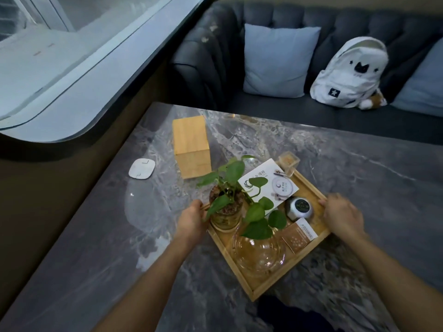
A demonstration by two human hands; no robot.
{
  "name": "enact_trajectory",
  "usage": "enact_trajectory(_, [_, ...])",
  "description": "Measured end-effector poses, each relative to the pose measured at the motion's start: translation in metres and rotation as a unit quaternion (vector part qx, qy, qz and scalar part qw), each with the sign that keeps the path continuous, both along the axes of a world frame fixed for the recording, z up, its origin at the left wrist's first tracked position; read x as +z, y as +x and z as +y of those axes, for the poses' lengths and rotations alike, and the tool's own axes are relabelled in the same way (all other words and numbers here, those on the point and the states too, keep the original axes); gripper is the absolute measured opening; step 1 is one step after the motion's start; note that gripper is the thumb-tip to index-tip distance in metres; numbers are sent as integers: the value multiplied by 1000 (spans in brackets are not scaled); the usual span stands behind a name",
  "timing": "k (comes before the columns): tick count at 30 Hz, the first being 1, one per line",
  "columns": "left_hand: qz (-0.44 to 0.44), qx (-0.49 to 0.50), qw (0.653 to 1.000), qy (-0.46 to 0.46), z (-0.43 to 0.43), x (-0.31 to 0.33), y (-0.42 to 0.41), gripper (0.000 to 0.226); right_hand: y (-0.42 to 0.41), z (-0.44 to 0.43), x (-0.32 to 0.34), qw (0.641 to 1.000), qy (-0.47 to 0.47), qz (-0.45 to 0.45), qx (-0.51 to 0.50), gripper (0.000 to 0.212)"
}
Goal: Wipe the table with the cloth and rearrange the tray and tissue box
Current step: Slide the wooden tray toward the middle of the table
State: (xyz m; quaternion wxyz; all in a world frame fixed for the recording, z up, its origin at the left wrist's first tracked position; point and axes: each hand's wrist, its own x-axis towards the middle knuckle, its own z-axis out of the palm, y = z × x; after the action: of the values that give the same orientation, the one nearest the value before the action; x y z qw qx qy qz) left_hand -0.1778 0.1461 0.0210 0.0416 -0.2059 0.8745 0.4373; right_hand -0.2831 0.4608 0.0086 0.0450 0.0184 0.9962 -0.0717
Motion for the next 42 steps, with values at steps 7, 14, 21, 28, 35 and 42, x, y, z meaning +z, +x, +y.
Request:
enact_trajectory(7, [-8, -24, 999, 26, 15, -5, -28, 22, -13, 13, -2, 999, 12, -24, -17, 27])
enact_trajectory(14, [-30, -50, 998, 12, 10, -10, -47, 29, -16, 12, -11, 999, -4, -19, -41, 28])
enact_trajectory(21, [-72, -18, 997, 18, 5, -15, -48, 21, -13, 11, -8, 995, -39, 0, -90, 36])
enact_trajectory(28, [-55, 4, 998, -11, -1, -7, -32, 43, 10, 0, 0, 998, -10, 31, -56, 36])
enact_trajectory(35, [-14, -10, 998, -60, -1, 2, 7, 38, 42, -10, 12, 994, -47, 72, -60, 44])
enact_trajectory(42, [-24, -78, 990, -113, 18, -8, 64, 50, 101, -11, 11, 991, -105, 64, -53, 43])
